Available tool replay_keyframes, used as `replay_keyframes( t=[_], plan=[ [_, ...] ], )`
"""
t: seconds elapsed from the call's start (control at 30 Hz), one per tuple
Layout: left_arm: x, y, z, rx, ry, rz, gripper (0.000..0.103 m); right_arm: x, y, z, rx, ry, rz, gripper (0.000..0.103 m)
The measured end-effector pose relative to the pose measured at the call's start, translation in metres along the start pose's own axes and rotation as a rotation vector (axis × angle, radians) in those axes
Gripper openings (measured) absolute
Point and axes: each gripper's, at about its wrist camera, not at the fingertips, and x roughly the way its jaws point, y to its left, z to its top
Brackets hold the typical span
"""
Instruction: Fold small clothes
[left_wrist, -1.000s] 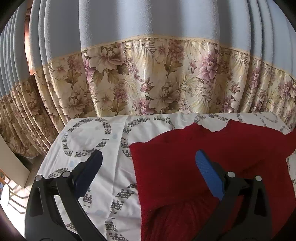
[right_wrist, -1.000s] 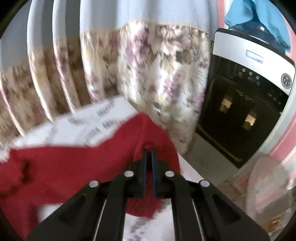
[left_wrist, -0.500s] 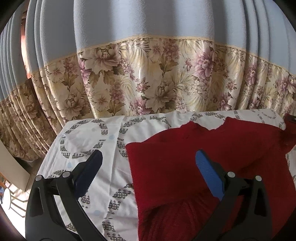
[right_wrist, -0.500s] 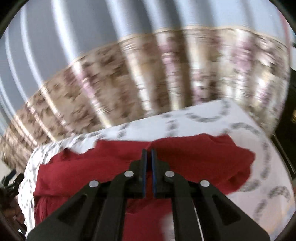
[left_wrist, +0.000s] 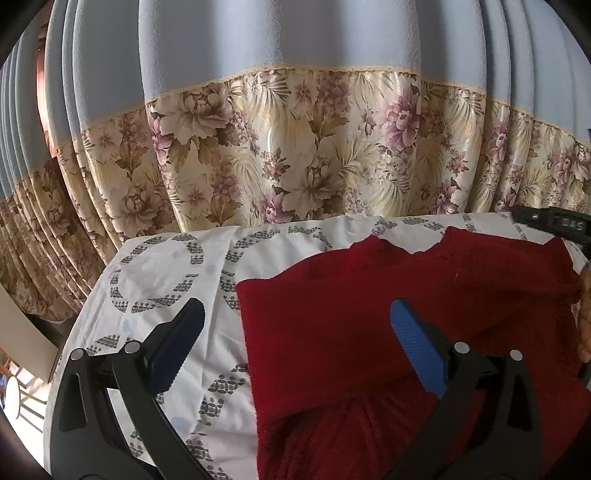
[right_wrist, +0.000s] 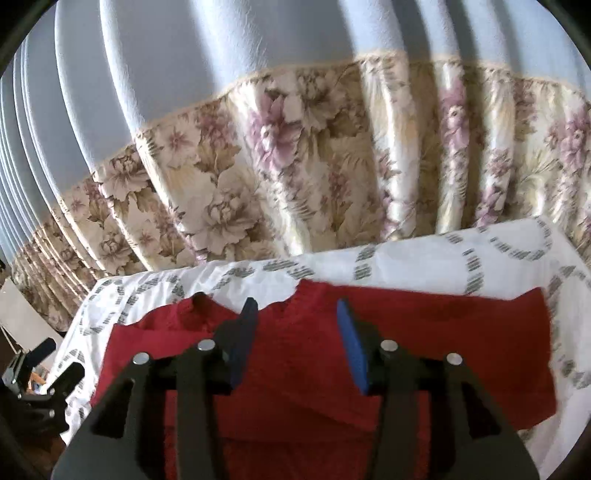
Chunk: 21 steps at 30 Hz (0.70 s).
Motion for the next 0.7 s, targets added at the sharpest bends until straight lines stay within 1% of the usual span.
replay_keyframes(
  t=[0.1,0.13,0.17,0.27,0.3,0.37,0.4,0.43,0.47,0.5,0.6,0.67,0.7],
  plan=[
    [0.003,-0.005,0.001,-0.014,0.005,-0.002,0.1,-0.016,-0.022,-0.002,0.019,-0.041,-0.045,0.046],
    [0.004,-0.006,0.001,-0.025,0.007,-0.009,0.1,-0.021,-0.032,-0.003,0.038,-0.05,-0.059,0.047],
    [0.005,-0.009,0.003,-0.048,0.01,-0.026,0.1,-0.025,-0.042,-0.005,0.051,-0.061,-0.082,0.052],
    [0.011,-0.02,0.012,-0.078,0.023,-0.073,0.1,-0.029,-0.064,-0.007,0.075,-0.077,-0.124,0.053],
    [0.015,-0.029,0.018,-0.068,0.036,-0.079,0.1,-0.029,-0.072,-0.008,0.089,-0.084,-0.132,0.053],
    [0.018,-0.048,0.027,-0.024,0.023,-0.081,0.1,-0.029,-0.078,-0.006,0.08,-0.087,-0.155,0.053],
    [0.02,-0.063,0.032,0.016,0.017,-0.064,0.1,-0.031,-0.078,-0.006,0.059,-0.098,-0.167,0.053],
    [0.022,-0.077,0.036,0.059,0.016,-0.039,0.1,-0.032,-0.078,-0.006,0.04,-0.111,-0.186,0.057],
    [0.023,-0.085,0.036,0.079,0.01,-0.029,0.1,-0.033,-0.078,-0.007,0.026,-0.123,-0.208,0.06],
    [0.025,-0.097,0.038,0.098,0.002,-0.025,0.1,-0.032,-0.08,-0.009,0.018,-0.131,-0.227,0.06],
    [0.042,-0.123,0.042,0.112,0.042,-0.068,0.1,-0.027,-0.083,-0.01,-0.013,-0.117,-0.259,0.06],
    [0.052,-0.136,0.042,0.116,0.051,-0.069,0.1,-0.029,-0.088,-0.009,-0.002,-0.121,-0.266,0.06],
    [0.061,-0.144,0.042,0.123,0.068,-0.073,0.1,-0.031,-0.09,-0.008,0.006,-0.121,-0.264,0.061]
  ],
)
